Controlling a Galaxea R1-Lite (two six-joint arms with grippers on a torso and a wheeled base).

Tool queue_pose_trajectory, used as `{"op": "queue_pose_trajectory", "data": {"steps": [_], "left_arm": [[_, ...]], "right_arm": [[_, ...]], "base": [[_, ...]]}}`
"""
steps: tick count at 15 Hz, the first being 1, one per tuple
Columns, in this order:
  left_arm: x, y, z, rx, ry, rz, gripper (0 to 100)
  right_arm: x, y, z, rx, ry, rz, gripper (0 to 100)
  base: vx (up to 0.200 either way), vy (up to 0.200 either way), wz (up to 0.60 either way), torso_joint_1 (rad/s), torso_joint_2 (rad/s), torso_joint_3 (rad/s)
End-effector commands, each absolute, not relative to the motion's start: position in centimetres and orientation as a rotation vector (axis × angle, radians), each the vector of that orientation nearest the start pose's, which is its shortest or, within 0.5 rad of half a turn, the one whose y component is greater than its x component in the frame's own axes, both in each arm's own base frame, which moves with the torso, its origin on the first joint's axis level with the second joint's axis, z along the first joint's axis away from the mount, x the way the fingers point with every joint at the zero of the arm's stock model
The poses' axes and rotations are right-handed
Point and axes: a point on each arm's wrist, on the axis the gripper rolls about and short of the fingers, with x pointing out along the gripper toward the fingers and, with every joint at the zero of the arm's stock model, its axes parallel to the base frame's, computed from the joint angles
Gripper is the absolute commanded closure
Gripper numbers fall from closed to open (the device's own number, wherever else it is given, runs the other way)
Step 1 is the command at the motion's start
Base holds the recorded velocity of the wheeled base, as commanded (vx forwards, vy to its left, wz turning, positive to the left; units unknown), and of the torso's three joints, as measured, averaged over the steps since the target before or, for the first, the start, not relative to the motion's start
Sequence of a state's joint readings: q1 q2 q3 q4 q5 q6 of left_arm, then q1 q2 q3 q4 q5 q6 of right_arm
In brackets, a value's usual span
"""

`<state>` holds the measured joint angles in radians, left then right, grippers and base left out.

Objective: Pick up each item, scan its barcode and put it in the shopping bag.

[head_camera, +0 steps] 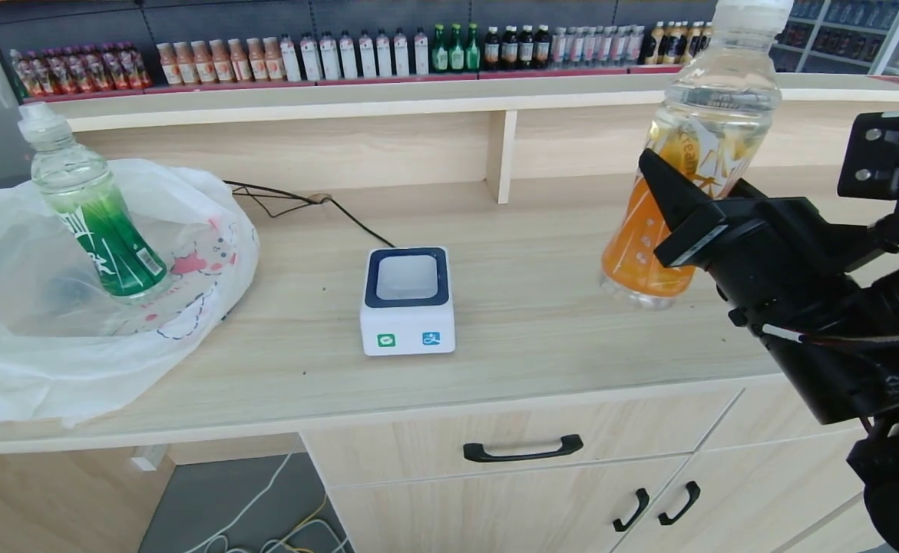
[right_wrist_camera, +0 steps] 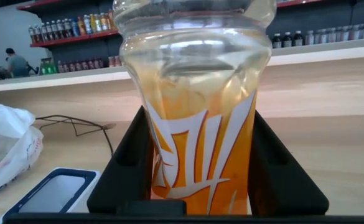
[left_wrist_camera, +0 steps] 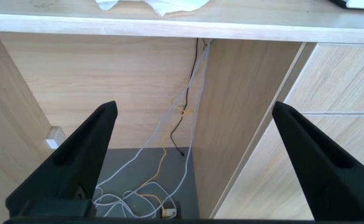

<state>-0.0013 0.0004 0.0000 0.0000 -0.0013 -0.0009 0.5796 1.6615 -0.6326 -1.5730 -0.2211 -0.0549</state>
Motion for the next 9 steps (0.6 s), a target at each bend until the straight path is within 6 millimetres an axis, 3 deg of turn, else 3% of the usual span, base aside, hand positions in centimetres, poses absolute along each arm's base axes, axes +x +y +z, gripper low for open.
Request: {"op": "queue_pose_trajectory", "data": {"steps": [1, 9], "left_arm": [[-2.28, 0.00, 7.55, 0.000, 0.000, -0.003, 0], [-2.28, 0.00, 7.55, -0.002, 0.000, -0.003, 0]], "right_arm": [[22.72, 14.29, 24.10, 0.159, -0.512, 0.336, 100], [21.84, 13.71, 24.59, 0.166, -0.527, 0.335, 100]], "base": [[0.000, 0.200, 0.00, 0.002, 0.00, 0.002], [0.000, 0.200, 0.00, 0.008, 0.00, 0.007]]}}
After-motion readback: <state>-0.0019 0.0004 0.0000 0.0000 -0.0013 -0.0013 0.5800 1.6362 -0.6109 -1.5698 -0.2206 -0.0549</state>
